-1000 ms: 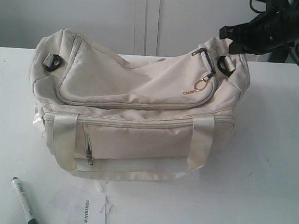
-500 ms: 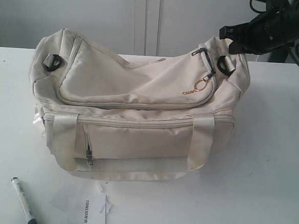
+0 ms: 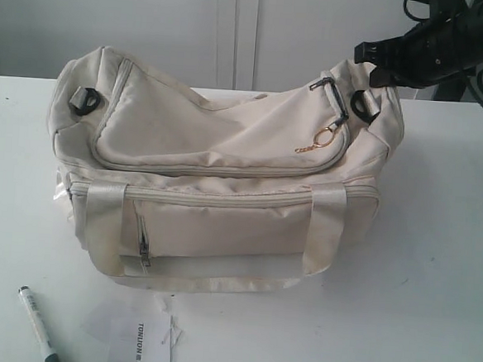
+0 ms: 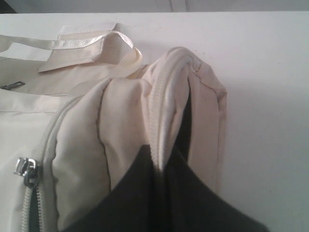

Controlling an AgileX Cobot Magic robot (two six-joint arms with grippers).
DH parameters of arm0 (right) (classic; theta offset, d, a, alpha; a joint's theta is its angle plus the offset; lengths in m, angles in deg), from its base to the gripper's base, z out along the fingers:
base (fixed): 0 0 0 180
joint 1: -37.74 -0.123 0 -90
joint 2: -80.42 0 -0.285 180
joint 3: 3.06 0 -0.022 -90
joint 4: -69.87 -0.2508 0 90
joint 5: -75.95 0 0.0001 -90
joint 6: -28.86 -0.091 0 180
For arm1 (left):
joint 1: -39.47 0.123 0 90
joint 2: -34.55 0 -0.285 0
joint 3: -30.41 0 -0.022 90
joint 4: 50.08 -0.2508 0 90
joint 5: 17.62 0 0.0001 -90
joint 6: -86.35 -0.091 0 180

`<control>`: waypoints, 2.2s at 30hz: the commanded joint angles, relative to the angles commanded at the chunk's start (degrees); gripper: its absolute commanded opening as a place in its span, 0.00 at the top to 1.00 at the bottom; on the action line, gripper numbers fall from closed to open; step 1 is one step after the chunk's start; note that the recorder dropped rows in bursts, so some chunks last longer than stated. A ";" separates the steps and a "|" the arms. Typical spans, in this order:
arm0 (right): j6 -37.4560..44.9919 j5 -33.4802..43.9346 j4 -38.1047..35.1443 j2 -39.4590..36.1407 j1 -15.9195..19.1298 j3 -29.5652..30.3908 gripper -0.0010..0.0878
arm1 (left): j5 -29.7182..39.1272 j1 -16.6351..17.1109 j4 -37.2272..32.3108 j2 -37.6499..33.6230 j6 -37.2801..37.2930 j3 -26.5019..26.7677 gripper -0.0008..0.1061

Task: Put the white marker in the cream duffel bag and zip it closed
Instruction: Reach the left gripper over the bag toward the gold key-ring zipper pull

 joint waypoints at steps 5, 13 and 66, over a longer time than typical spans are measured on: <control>0.00 0.00 0.00 0.00 0.00 0.00 0.99 | 4.08 -3.93 11.12 -3.47 -9.25 2.63 0.99; 0.00 0.00 0.00 0.00 0.00 0.00 0.99 | 1.11 -15.53 10.87 -10.40 -9.25 7.04 0.99; 0.00 0.11 0.00 0.00 0.00 0.00 0.99 | -19.86 -37.69 16.60 -55.94 -10.65 44.89 0.51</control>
